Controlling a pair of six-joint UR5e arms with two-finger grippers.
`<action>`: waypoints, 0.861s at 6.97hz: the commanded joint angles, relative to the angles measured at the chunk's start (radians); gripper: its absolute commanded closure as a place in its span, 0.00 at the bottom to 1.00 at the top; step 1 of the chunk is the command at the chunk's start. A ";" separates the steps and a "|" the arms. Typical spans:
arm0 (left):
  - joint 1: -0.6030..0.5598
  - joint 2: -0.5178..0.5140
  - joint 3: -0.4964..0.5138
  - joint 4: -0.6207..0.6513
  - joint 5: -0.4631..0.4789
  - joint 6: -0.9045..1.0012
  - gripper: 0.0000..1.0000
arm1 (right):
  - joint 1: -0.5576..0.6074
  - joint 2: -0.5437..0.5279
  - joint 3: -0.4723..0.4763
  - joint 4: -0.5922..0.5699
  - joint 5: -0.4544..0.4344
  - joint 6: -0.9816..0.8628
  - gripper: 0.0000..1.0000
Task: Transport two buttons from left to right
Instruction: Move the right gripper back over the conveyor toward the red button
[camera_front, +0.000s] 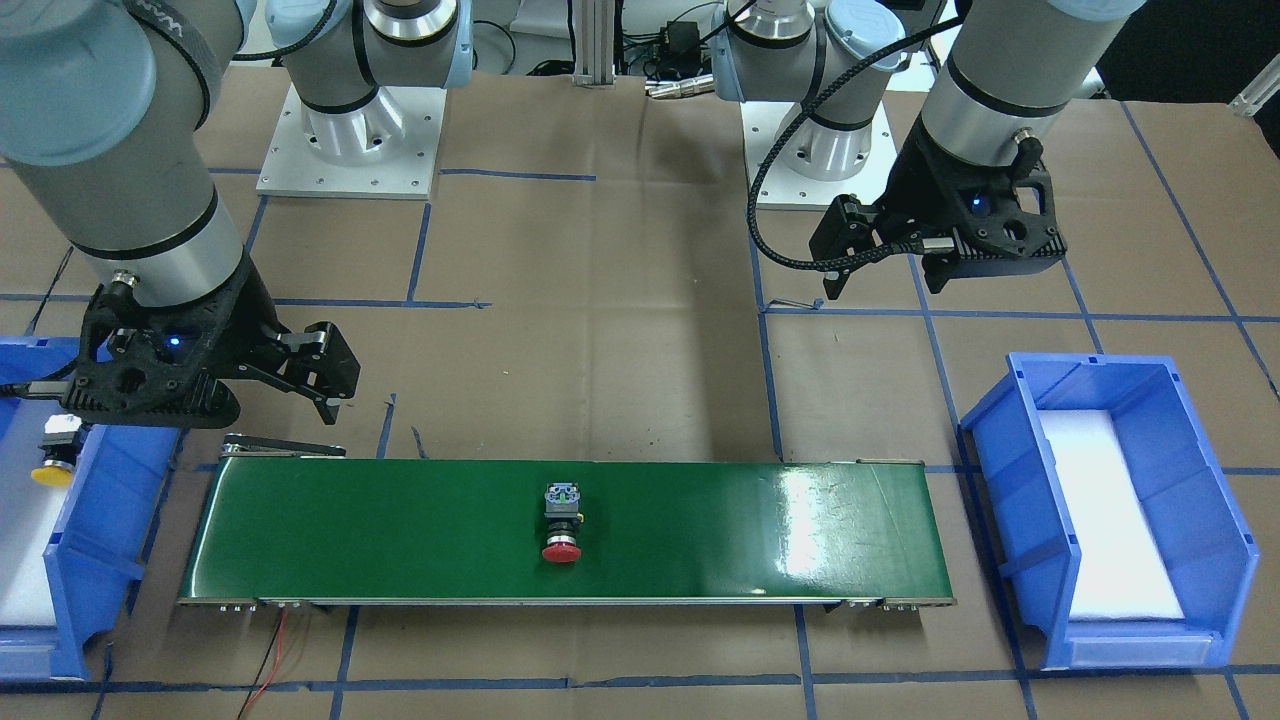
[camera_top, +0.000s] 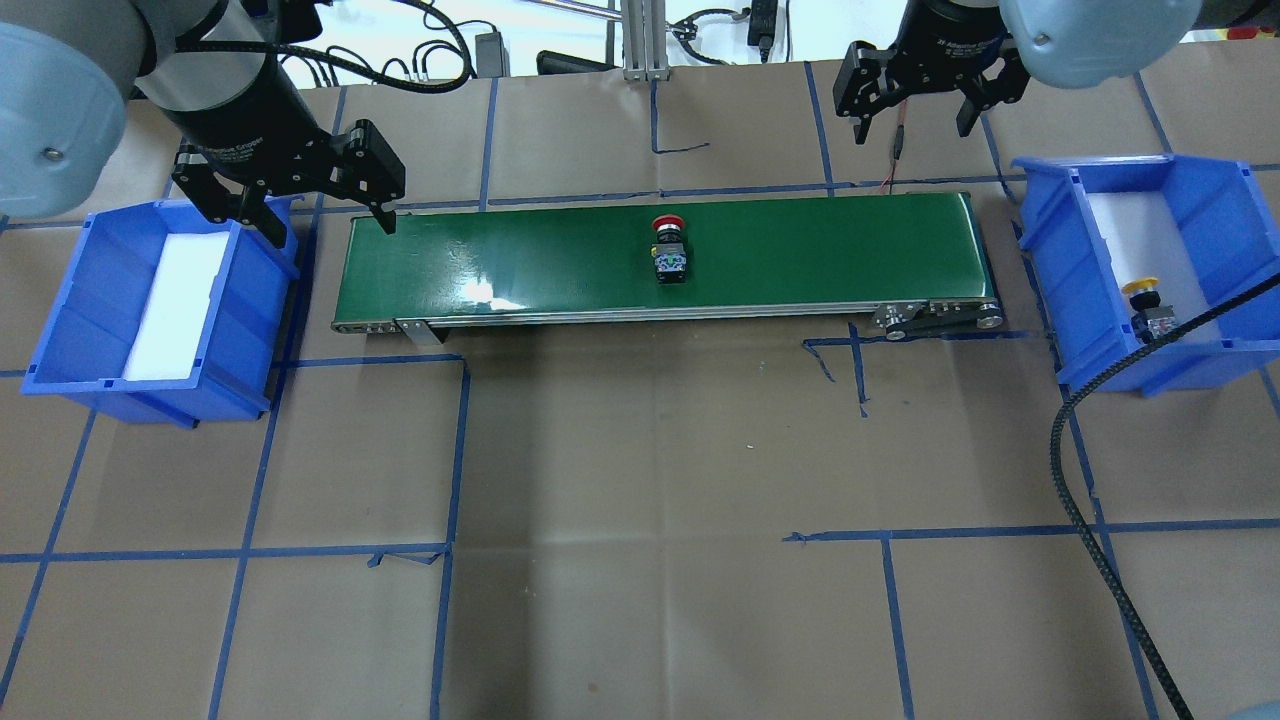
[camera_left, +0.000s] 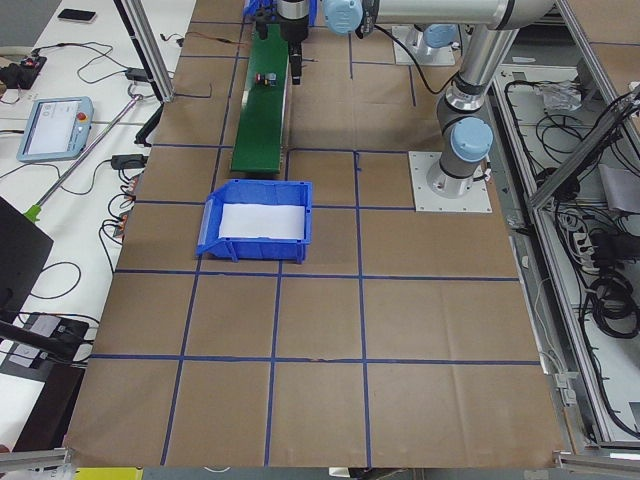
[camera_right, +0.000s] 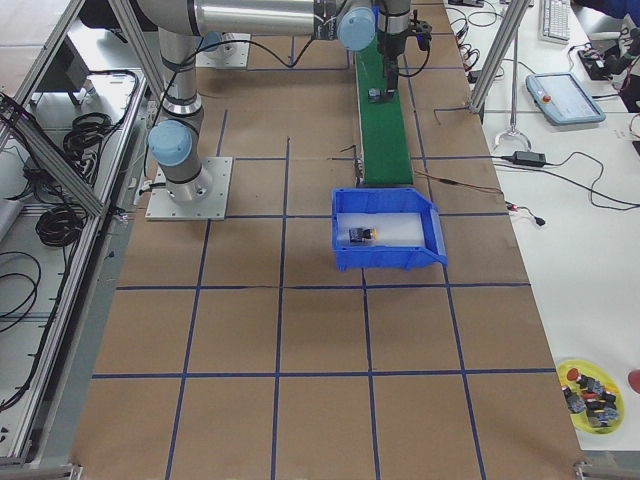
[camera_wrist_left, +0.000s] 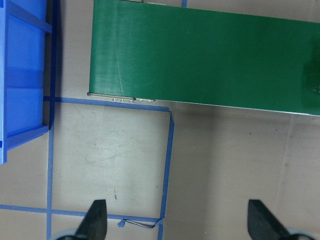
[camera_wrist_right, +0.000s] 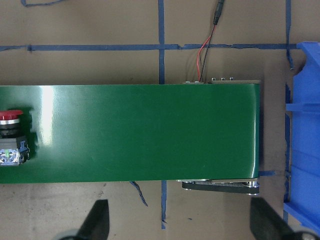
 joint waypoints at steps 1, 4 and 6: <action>0.000 0.000 0.000 0.000 0.000 0.000 0.00 | 0.002 0.006 0.034 -0.025 0.005 -0.002 0.03; 0.000 0.000 0.002 0.000 0.000 0.000 0.00 | 0.000 0.013 0.143 -0.192 0.010 0.001 0.02; 0.000 0.000 0.003 0.000 0.000 0.000 0.00 | 0.002 0.035 0.181 -0.230 0.010 0.003 0.01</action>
